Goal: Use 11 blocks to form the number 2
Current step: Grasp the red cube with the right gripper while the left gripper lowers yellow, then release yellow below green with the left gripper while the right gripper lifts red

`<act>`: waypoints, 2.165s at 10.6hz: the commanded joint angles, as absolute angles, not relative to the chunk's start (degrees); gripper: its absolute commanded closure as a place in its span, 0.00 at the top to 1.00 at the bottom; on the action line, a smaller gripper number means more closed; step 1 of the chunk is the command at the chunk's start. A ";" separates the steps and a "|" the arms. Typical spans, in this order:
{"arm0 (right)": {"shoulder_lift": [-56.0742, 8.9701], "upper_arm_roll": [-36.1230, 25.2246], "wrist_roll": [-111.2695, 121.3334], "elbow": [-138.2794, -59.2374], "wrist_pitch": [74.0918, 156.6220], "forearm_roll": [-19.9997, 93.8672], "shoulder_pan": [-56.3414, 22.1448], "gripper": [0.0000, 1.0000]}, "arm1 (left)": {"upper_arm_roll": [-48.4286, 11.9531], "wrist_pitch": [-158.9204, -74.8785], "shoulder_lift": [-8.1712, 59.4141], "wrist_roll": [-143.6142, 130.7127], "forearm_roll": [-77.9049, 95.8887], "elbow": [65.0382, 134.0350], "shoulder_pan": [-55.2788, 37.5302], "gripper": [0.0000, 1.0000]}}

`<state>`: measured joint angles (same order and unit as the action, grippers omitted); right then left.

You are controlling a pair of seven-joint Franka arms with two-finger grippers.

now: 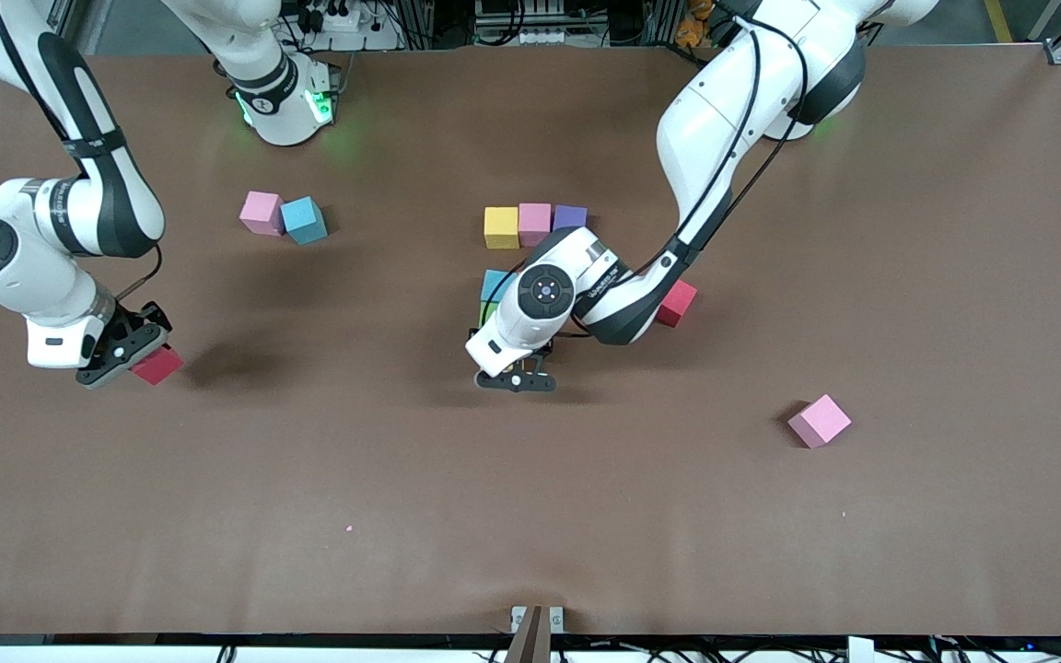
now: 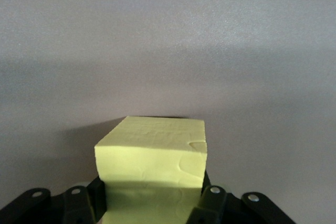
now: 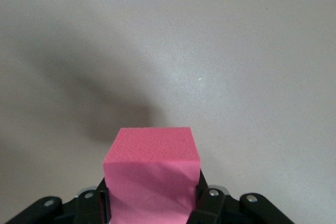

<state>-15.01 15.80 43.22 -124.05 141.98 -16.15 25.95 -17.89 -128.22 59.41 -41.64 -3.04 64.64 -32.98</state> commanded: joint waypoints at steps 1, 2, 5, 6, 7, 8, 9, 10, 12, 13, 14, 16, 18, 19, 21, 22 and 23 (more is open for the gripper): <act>-14.94 16.17 43.16 -123.93 141.59 -16.61 26.54 0.46 | -16.61 -126.74 59.33 -42.54 -2.64 65.30 -34.01 0.30; -14.94 16.17 43.24 -123.93 141.59 -16.61 26.54 0.46 | -16.52 -126.74 59.15 -42.54 -2.64 65.30 -34.01 0.81; -14.94 16.17 43.15 -123.93 141.59 -16.52 26.54 0.46 | -16.52 -126.74 58.71 -42.36 -2.64 65.21 -34.01 1.00; -14.94 16.17 43.24 -123.93 141.59 -16.61 26.54 0.46 | -16.52 -126.74 58.36 -42.45 -2.64 65.21 -34.01 1.00; -14.94 16.17 43.24 -123.84 141.59 -16.61 26.54 0.46 | -16.61 -126.65 58.10 -42.63 -2.55 65.13 -34.01 1.00; -14.94 16.17 43.24 -123.92 141.68 -16.61 26.54 0.46 | -16.70 -126.65 57.66 -42.63 -2.11 65.04 -34.01 1.00; -14.94 16.17 43.16 -123.93 141.59 -16.61 26.54 0.46 | -16.87 -126.48 57.40 -42.63 -2.02 64.87 -34.01 1.00; -14.85 16.17 43.15 -123.84 141.59 -16.61 26.54 0.46 | -16.87 -126.30 57.04 -42.63 -1.93 64.86 -34.01 1.00; -14.42 16.35 42.72 -123.23 141.42 -16.52 26.02 0.46 | -16.88 -126.30 56.95 -42.63 -1.93 64.86 -34.01 1.00; -14.33 16.52 42.80 -122.53 140.72 -16.52 24.97 0.46 | -16.88 -126.39 56.78 -42.54 -1.93 64.78 -33.93 1.00; -14.24 16.35 42.80 -121.65 139.49 -16.52 22.26 0.46 | -16.88 -126.39 56.78 -42.54 -1.93 64.69 -33.93 1.00; -13.98 16.35 42.37 -120.94 139.31 -16.35 16.64 0.46 | -16.79 -126.39 56.78 -42.45 -1.93 64.60 -33.93 1.00; -14.15 16.26 41.92 -119.89 139.31 -15.30 11.54 0.46 | -16.96 -126.39 56.52 -42.54 -1.93 64.60 -33.93 1.00; -14.41 16.26 41.92 -119.45 139.22 -13.99 9.95 0.46 | -16.79 -126.30 55.73 -42.71 -1.93 64.69 -33.84 1.00; -14.76 16.26 42.01 -119.27 139.31 -12.57 8.01 0.46 | -16.70 -124.91 52.93 -42.71 -1.93 64.77 -32.96 1.00; -14.85 16.26 42.01 -119.27 139.39 -12.57 7.30 0.46 | -16.61 -122.28 51.61 -42.98 -2.02 64.78 -32.52 1.00; -14.85 16.35 42.01 -119.27 139.39 -12.48 6.69 0.46 | -16.52 -120.78 50.11 -43.94 -2.46 64.78 -31.74 1.00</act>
<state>-14.90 16.64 41.72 -119.85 140.18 -13.68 7.80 -17.24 -123.80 53.47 -42.67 -3.04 63.59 -32.43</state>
